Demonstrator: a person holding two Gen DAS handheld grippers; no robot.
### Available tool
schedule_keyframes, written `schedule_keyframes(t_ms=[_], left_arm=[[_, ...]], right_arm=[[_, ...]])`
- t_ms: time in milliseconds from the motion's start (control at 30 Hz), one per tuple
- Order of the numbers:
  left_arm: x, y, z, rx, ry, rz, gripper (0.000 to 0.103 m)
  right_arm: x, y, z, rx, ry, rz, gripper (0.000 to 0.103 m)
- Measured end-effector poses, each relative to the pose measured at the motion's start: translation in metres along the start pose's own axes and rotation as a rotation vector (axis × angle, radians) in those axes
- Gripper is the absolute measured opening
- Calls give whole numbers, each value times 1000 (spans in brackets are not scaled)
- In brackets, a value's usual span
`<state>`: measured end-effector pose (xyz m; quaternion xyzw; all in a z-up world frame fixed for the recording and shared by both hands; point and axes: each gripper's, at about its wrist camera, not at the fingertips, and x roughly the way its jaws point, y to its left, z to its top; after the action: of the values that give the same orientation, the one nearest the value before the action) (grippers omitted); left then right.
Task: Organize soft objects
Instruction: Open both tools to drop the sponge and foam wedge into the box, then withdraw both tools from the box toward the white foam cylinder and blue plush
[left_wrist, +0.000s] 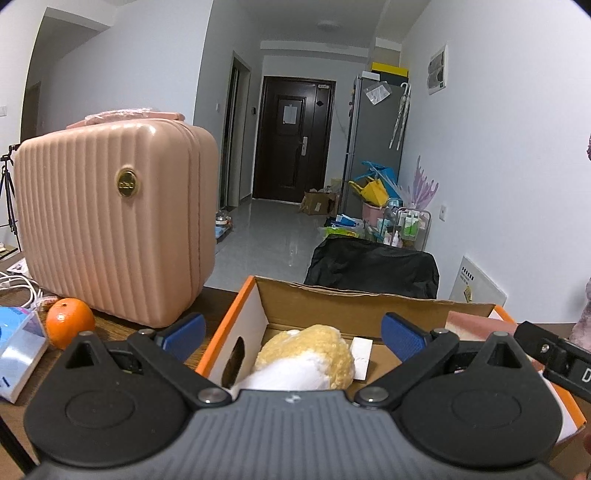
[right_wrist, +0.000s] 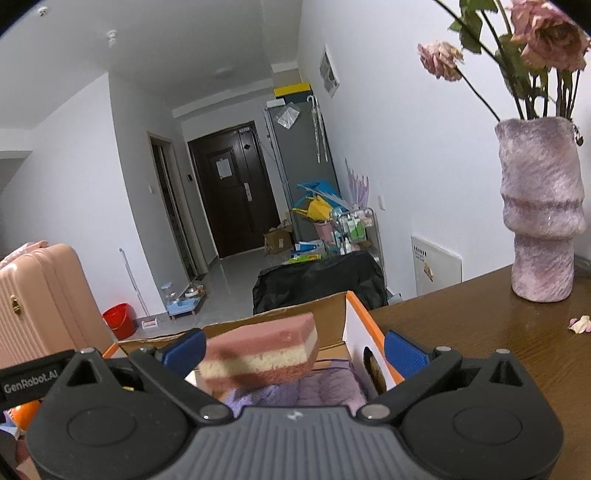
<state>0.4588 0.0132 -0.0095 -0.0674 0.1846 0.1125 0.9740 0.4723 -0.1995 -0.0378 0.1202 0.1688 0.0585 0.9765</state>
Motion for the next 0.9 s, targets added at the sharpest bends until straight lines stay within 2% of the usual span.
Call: schedule_keyframes(t_ms=[367, 900], left_arm=[[-37, 12, -11, 31, -27, 6, 103], [-88, 30, -33, 55, -31, 23, 103]], right_arm=[[-39, 1, -6, -37, -55, 19, 103], [-97, 8, -29, -76, -73, 44, 103]])
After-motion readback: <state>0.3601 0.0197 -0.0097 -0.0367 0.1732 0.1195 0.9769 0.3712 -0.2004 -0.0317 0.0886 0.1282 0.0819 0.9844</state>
